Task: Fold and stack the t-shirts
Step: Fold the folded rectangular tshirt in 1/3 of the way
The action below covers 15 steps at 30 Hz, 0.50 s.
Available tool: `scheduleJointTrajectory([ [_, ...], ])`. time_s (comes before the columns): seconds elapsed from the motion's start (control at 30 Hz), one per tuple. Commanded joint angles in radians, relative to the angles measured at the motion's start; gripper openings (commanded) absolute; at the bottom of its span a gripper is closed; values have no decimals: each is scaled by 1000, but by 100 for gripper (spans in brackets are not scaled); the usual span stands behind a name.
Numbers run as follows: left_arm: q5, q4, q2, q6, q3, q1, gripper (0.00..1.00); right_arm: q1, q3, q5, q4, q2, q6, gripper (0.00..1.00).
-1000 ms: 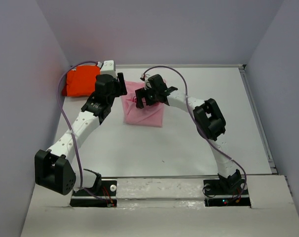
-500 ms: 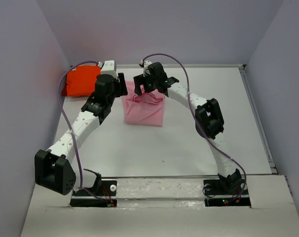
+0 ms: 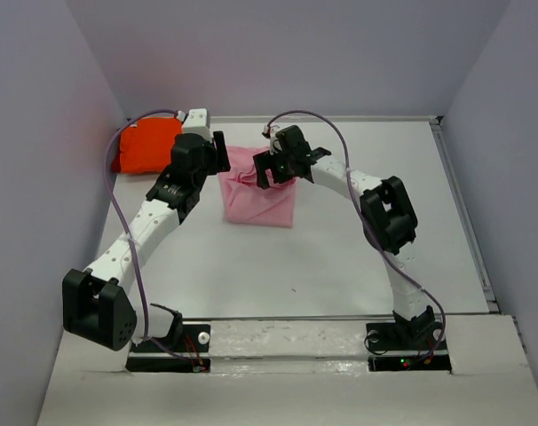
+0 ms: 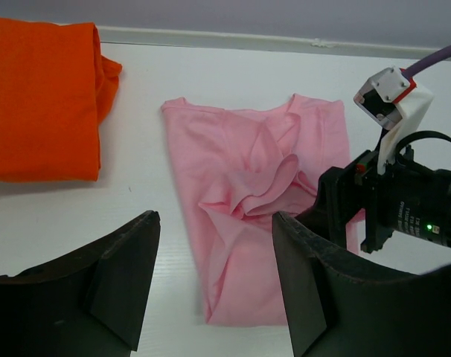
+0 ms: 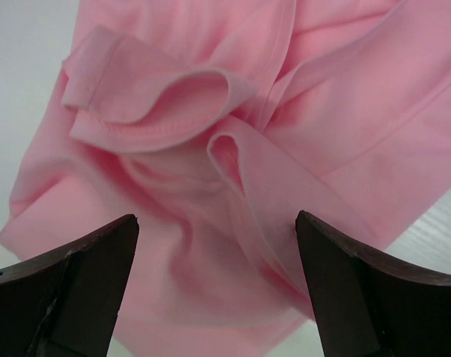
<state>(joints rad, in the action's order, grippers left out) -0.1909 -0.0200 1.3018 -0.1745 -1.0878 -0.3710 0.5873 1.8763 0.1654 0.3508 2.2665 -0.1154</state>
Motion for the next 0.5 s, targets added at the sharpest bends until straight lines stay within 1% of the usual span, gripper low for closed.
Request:
scheduleJointTrajectory([
  [0.0, 7, -46, -22, -2, 3, 4, 71, 0, -74, 29, -52, -120, -7, 92],
  [0.2, 4, -41, -15, 0, 0, 3, 71, 22, -178, 94, -84, -166, -10, 91],
  [0.3, 5, -41, -10, -2, -1, 4, 71, 22, -230, 153, -162, -202, -41, 91],
  [0.47, 7, -40, -6, 0, 0, 4, 71, 31, -212, 226, -167, -187, -67, 91],
])
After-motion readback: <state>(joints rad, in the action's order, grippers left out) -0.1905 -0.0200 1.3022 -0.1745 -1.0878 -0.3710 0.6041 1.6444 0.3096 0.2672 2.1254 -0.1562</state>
